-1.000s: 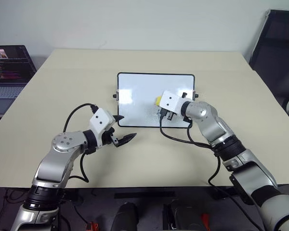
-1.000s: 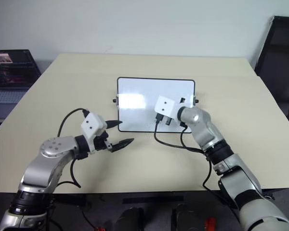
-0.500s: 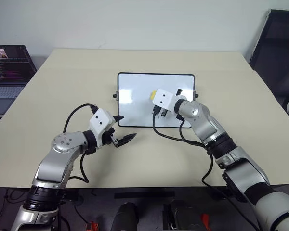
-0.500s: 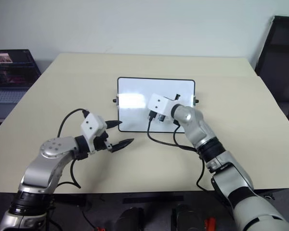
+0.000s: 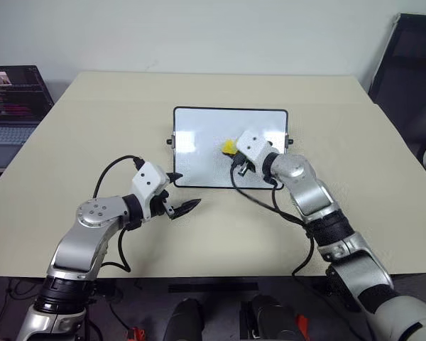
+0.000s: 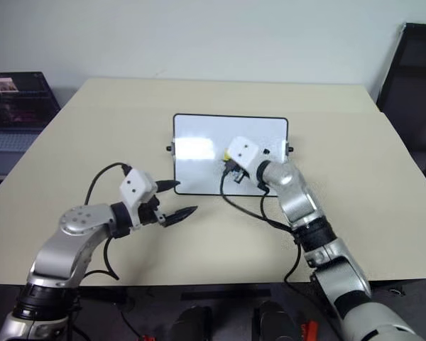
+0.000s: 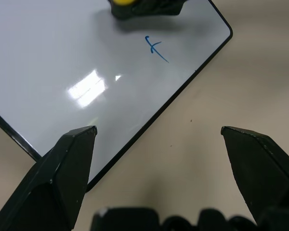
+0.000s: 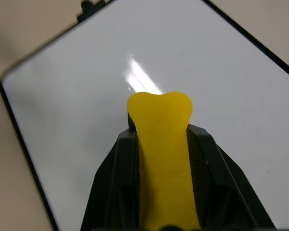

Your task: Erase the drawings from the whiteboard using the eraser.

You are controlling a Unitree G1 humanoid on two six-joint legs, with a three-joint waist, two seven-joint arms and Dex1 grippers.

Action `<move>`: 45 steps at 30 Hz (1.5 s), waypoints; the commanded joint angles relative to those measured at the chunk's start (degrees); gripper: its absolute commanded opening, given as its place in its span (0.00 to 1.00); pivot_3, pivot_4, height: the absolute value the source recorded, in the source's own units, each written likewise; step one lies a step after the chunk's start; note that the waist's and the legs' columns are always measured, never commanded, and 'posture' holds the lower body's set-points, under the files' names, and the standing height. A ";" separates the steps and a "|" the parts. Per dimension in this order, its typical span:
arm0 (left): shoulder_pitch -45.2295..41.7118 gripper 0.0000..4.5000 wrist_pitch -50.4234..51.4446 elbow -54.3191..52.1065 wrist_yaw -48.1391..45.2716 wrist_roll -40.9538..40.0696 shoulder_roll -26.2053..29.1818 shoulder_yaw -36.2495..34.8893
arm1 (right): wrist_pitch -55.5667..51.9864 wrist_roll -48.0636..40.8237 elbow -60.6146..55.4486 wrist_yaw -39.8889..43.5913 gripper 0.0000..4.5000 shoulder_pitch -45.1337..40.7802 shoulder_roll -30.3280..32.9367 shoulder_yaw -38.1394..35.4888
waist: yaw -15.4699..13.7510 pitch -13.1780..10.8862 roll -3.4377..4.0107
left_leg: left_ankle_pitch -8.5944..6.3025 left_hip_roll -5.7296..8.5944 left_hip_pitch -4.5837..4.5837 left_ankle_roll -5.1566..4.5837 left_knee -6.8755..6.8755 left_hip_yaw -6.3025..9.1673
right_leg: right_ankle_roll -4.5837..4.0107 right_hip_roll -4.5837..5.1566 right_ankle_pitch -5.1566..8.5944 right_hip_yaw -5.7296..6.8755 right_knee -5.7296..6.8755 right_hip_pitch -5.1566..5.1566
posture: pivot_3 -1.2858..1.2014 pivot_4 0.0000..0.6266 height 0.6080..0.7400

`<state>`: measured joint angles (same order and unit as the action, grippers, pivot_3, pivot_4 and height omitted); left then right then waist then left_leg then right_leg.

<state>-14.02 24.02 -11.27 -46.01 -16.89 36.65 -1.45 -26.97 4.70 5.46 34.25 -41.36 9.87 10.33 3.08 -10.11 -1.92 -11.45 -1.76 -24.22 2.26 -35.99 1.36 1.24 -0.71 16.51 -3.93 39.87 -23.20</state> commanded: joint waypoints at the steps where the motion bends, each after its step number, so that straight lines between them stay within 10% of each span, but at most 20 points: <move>1: 2.06 1.00 0.40 -2.54 1.37 -2.30 -0.47 -3.60 | -6.58 -7.44 -13.80 0.70 0.22 6.86 1.22 -6.51 | -0.12 0.00 0.00 | -0.01 0.01 -0.05 0.00 0.01 0.05 | 0.00 0.03 0.00 -0.01 -0.07 0.00 | 0.52 0.24 1.00; 15: 3.21 1.00 -3.81 -1.65 -3.64 -2.69 1.99 -3.85 | -11.41 -17.06 -35.26 5.17 0.22 31.87 13.37 -7.52 | -0.15 0.00 0.00 | -0.01 0.04 0.02 0.00 -0.02 -0.06 | 0.28 -0.04 0.17 0.00 -0.21 0.06 | 0.52 0.24 1.00; 24: 1.66 1.00 -6.84 -0.18 -6.57 -1.37 3.33 -2.04 | -7.75 -13.08 -29.96 0.17 0.22 22.97 11.46 -2.34 | -0.02 0.00 0.00 | 0.00 0.04 0.06 0.00 -0.03 -0.12 | 0.29 -0.11 0.18 -0.05 -0.21 0.04 | 0.52 0.24 1.00; 34: 1.40 1.00 -7.85 2.13 -6.94 0.08 3.16 -1.16 | 11.10 5.74 1.27 -9.72 0.22 0.58 8.73 8.84 | 0.01 0.00 0.00 | -0.01 0.04 -0.06 0.00 0.02 -0.26 | 0.01 -0.08 0.02 -0.02 -0.24 -0.02 | 0.52 0.24 1.00; 45: 2.90 1.00 -7.21 0.41 -6.08 0.29 3.06 -1.44 | 15.35 11.61 5.28 1.99 0.22 4.77 12.81 17.30 | -0.12 0.02 -0.02 | -0.01 0.02 -0.12 0.00 -0.03 -0.11 | 0.00 0.01 0.00 0.03 -0.23 0.03 | 0.52 0.24 1.00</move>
<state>-11.26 17.15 -8.70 -52.37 -16.54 39.35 -2.43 -11.26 14.91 10.99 33.70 -37.69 21.64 26.33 2.97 -10.09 -1.94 -11.46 -1.72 -24.32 2.25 -36.03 1.26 1.24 -0.70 16.51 -3.90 39.67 -23.17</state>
